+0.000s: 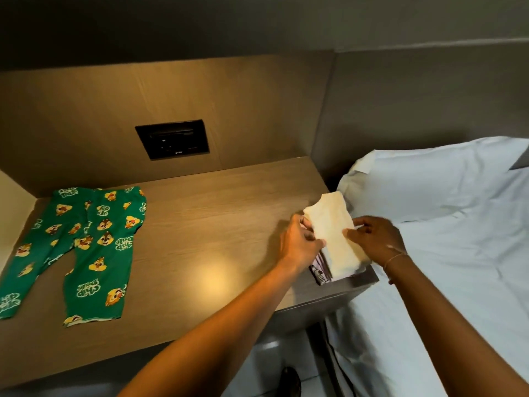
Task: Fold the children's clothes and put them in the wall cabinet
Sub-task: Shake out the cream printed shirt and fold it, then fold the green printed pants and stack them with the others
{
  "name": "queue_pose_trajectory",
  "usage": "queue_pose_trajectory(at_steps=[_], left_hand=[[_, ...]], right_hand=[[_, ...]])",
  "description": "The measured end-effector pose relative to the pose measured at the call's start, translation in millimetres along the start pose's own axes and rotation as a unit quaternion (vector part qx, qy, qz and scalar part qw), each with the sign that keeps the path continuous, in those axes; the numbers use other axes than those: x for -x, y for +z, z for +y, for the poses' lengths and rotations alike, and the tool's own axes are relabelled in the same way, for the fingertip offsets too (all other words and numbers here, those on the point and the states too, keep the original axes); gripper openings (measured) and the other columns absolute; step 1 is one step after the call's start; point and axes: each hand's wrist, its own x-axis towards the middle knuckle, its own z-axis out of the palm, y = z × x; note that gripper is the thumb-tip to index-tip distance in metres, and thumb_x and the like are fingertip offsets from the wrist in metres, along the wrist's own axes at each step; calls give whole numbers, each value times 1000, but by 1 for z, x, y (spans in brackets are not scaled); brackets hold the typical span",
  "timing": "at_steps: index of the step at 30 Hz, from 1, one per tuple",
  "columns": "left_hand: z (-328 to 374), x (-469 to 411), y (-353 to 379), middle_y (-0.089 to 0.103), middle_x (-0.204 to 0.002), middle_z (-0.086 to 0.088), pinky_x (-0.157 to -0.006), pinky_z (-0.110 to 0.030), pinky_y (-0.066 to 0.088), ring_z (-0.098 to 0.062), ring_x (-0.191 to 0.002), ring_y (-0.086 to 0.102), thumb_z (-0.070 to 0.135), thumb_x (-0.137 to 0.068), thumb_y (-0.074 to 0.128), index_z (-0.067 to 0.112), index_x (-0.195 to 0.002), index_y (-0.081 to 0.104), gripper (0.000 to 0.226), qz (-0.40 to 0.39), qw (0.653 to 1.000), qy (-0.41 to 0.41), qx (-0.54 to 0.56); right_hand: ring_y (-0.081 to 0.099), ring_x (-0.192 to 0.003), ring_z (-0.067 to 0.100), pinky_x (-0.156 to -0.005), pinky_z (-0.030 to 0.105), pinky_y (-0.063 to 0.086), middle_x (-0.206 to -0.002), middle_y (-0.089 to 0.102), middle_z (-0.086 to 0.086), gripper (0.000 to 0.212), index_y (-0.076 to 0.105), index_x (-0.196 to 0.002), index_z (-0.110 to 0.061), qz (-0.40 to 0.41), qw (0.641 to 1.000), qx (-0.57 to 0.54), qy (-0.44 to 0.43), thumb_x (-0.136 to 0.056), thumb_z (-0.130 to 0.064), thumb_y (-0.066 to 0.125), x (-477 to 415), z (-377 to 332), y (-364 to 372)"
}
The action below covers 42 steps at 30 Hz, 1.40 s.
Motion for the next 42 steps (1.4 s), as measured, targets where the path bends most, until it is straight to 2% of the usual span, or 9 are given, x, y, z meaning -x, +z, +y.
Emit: queue_pose_trajectory(at_steps=[3,6,9,16,20,25,31,36,42], left_hand=[[-21,4,-6,55,-117,5,-89,-30,43,-13,-109,48,44,-74,76,29,-115,46,53,47,965,152,-208],[-26,-7,-17,18,-160,1,-116,-45,9,-20,-147,11,76,-76,48,28,-149,21,91,-21,891,265,-368],[-32,-23,-20,-12,-163,1,-119,-53,-6,-21,-147,-18,86,-74,36,22,-154,-2,109,-120,830,256,-482],[-43,-35,-16,-16,-162,3,-117,-54,-13,-23,-147,-22,92,-70,29,24,-153,-8,114,-142,810,217,-526],[-44,-21,-49,-16,-161,5,-117,-50,-13,-17,-146,-24,87,-78,24,28,-153,-9,101,-76,852,240,-460],[-87,16,-159,-10,-161,3,-119,-48,-7,-18,-148,-16,67,-91,27,25,-154,-2,82,103,878,162,-439],[-159,81,-274,-3,-162,-4,-118,-47,-6,-25,-148,-12,54,-98,28,18,-154,3,72,222,849,-16,-479],[-191,136,-317,37,-153,-2,-117,-40,13,-24,-146,24,44,-95,42,16,-142,46,55,214,869,43,-443],[-210,180,-343,66,-121,-1,-94,-32,50,-18,-114,59,41,-87,59,17,-112,71,37,298,864,70,-401]], right_hand=[[60,-108,29,-93,47,49,-128,62,7,54,53,-125,-24,10,999,-20,-36,-81,-51,66,2,20,7],[46,-130,26,-102,49,41,-148,42,0,66,33,-142,-34,39,983,30,-179,-85,-56,56,-7,29,4],[16,-146,23,-116,49,24,-161,9,-5,67,4,-150,-38,-45,941,165,-291,-94,-58,34,-24,29,8],[-5,-148,25,-119,52,4,-161,-13,-1,61,-19,-142,-43,-119,936,235,-232,-92,-60,11,-35,47,29],[-19,-146,21,-118,47,-6,-160,-20,-4,69,-17,-145,-39,-107,929,257,-243,-90,-61,18,-33,28,16],[16,-147,25,-116,43,17,-159,21,1,65,22,-150,-29,15,916,173,-361,-92,-51,40,-16,-56,48],[20,-145,29,-117,44,22,-157,25,8,65,24,-151,-21,-140,833,242,-478,-93,-41,47,-12,-192,188],[30,-138,32,-111,50,33,-154,31,8,62,27,-149,-23,-178,740,311,-569,-92,-32,50,-3,-276,280],[50,-117,22,-96,43,45,-128,59,-5,37,53,-129,-34,-131,730,284,-608,-92,-31,50,-18,-293,314]])
